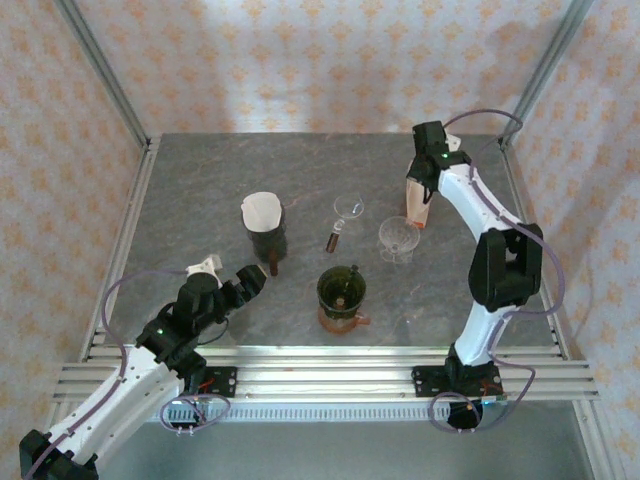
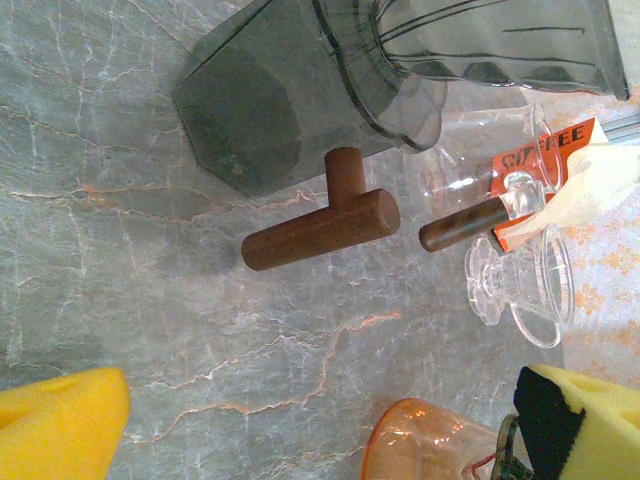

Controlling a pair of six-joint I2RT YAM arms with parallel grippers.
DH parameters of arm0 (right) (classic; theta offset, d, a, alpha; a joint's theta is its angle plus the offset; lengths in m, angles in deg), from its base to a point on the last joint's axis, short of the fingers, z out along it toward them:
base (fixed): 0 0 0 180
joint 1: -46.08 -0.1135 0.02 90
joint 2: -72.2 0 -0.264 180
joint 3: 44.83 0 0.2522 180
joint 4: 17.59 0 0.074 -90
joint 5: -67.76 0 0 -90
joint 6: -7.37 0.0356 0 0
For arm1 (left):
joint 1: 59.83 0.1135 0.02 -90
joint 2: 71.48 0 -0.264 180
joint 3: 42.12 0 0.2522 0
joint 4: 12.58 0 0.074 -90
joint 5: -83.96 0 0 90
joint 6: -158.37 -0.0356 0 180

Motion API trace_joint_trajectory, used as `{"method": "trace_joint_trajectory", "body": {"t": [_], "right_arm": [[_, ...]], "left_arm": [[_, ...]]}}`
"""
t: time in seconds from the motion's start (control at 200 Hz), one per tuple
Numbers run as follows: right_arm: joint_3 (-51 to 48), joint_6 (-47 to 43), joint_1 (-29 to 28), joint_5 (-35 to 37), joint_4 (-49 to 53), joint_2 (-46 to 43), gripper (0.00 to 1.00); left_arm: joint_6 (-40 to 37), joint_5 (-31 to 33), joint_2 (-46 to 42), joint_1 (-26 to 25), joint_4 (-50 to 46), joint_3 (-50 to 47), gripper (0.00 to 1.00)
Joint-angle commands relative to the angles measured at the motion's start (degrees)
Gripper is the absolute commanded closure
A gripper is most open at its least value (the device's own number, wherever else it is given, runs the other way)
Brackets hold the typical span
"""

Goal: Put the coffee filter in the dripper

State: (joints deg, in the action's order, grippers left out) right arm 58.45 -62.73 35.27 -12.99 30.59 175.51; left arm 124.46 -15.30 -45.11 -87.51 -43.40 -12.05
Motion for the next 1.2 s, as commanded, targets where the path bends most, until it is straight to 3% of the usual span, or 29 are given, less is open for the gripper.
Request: {"method": "trace_joint_trajectory", "body": {"t": [0.0,0.36,0.691,0.866,1.196], "right_arm": [[-2.22,-0.89,0.27,2.74,-1.24,-4.37,1.0],[-10.19,-1.5,-1.46,2.15,-2.55,-20.35,1.0],[-20.58,0.13,-9.85,-3.99,0.91,-41.36,1.0],[-21.34,0.78,-20.37,-8.85,6.58,-48.53,1.0],[-15.46,4.09,-40.51,-12.05,18.56,-49.58,1.0]], "left_arm": [[0.77,-0.74,-0.45,0.57,1.11,-0.59,0.0],[0.63,-1.36,-0.58,0.7,1.02,0.69,0.01],[-3.12,-5.28,-0.2,0.59,-2.99,7.56,0.04],[-5.16,-7.66,0.32,0.22,-4.89,11.66,0.09],[-9.54,-8.96,3.47,-1.4,-9.99,18.35,0.08]]}}
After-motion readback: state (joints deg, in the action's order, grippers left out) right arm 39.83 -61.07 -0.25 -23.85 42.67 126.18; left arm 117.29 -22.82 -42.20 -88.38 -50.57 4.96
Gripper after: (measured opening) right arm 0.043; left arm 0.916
